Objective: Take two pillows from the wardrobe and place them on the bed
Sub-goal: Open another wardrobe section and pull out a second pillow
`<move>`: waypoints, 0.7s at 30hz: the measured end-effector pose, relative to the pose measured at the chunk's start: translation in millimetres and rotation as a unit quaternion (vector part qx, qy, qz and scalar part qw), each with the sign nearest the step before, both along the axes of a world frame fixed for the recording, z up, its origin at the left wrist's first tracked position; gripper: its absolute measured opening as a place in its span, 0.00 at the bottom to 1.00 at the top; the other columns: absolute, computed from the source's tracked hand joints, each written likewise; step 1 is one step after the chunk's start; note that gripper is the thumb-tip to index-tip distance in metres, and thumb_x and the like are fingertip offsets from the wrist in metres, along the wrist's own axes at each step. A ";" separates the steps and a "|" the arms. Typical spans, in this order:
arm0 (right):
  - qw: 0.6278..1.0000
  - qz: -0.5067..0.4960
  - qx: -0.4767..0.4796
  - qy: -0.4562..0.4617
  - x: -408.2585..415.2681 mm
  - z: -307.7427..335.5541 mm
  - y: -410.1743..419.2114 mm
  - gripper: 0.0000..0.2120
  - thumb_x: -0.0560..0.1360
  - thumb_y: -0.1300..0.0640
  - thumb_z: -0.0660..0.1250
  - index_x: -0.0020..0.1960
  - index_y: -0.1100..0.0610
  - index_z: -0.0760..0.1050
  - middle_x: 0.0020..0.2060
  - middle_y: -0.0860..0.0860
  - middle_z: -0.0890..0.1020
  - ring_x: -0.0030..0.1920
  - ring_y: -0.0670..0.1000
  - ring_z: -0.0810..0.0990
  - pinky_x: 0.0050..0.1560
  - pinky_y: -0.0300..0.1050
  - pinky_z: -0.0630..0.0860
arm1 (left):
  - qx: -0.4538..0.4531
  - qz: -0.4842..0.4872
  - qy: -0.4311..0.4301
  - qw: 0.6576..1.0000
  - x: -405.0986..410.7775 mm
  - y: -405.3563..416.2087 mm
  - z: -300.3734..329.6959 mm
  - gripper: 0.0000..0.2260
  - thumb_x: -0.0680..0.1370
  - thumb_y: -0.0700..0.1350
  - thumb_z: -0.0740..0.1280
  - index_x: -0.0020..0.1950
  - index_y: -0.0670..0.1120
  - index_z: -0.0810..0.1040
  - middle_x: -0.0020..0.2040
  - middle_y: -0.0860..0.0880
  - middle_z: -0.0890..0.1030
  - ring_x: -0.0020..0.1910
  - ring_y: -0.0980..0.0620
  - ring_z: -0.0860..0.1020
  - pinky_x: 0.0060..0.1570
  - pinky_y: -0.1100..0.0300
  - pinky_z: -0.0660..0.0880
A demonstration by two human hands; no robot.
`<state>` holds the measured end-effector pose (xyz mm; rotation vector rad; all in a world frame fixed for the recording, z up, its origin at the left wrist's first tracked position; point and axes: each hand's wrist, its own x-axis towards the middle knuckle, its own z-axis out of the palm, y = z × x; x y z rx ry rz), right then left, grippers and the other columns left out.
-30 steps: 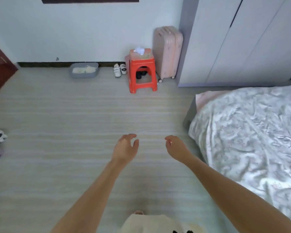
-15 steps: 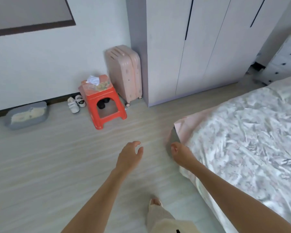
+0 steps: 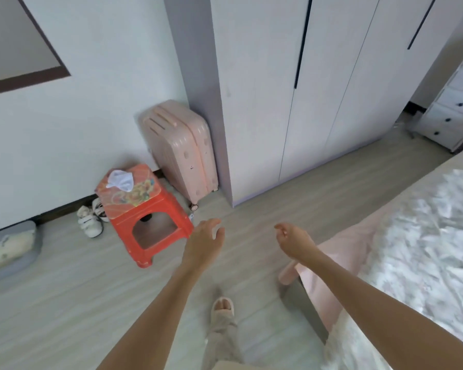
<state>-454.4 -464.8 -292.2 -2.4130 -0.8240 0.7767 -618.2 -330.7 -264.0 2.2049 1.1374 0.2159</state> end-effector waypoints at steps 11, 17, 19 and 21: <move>0.983 -0.184 -0.002 -0.009 180.5 20.1 140.8 0.16 0.78 0.58 0.55 0.64 0.55 0.71 0.61 0.58 0.78 0.61 0.59 0.74 0.60 0.48 0.69 | -0.014 -0.187 -0.025 0.982 243.7 184.9 10.2 0.14 0.79 0.44 0.60 0.63 0.44 0.73 0.62 0.44 0.76 0.61 0.46 0.73 0.58 0.56 0.68; 0.952 -0.305 -0.001 -0.005 292.2 23.4 130.7 0.16 0.78 0.57 0.54 0.64 0.56 0.71 0.61 0.58 0.77 0.61 0.59 0.74 0.59 0.48 0.71 | -0.029 -0.330 -0.050 0.942 405.0 180.8 14.7 0.15 0.79 0.46 0.59 0.65 0.46 0.71 0.65 0.47 0.74 0.63 0.48 0.72 0.62 0.53 0.69; 0.944 -0.329 0.007 -0.011 335.1 23.5 128.0 0.16 0.78 0.58 0.54 0.64 0.56 0.71 0.60 0.58 0.78 0.60 0.59 0.74 0.58 0.48 0.71 | -0.028 -0.356 -0.057 0.932 457.1 176.0 15.9 0.15 0.79 0.46 0.59 0.65 0.46 0.71 0.64 0.47 0.74 0.62 0.48 0.72 0.62 0.53 0.69; 0.937 -0.349 0.010 -0.011 385.9 20.9 122.6 0.16 0.78 0.58 0.54 0.64 0.56 0.71 0.60 0.58 0.78 0.60 0.59 0.75 0.57 0.47 0.71 | -0.030 -0.374 -0.058 0.925 516.3 171.0 13.3 0.14 0.79 0.46 0.59 0.64 0.46 0.71 0.64 0.47 0.74 0.62 0.48 0.72 0.61 0.54 0.70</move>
